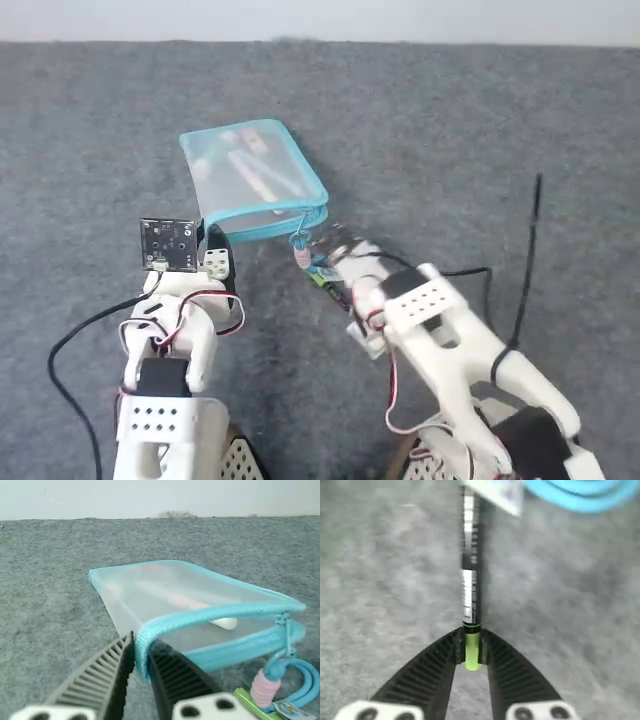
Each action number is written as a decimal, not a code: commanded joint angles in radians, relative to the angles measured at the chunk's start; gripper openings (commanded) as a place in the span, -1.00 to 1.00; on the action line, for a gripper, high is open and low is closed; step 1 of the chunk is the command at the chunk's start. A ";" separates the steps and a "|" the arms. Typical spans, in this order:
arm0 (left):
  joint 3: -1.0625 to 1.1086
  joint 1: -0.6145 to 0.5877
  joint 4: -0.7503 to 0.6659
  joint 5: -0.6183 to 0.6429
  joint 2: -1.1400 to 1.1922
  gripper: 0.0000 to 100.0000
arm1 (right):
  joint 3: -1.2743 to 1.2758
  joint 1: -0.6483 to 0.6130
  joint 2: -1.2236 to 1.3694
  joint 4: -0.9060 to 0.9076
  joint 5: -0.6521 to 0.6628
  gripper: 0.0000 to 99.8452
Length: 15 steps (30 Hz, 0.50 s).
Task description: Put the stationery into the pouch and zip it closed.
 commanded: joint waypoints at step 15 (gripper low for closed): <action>-0.016 -0.003 -0.031 -0.009 -0.020 -0.98 | -0.008 0.077 -0.045 0.056 0.043 -0.94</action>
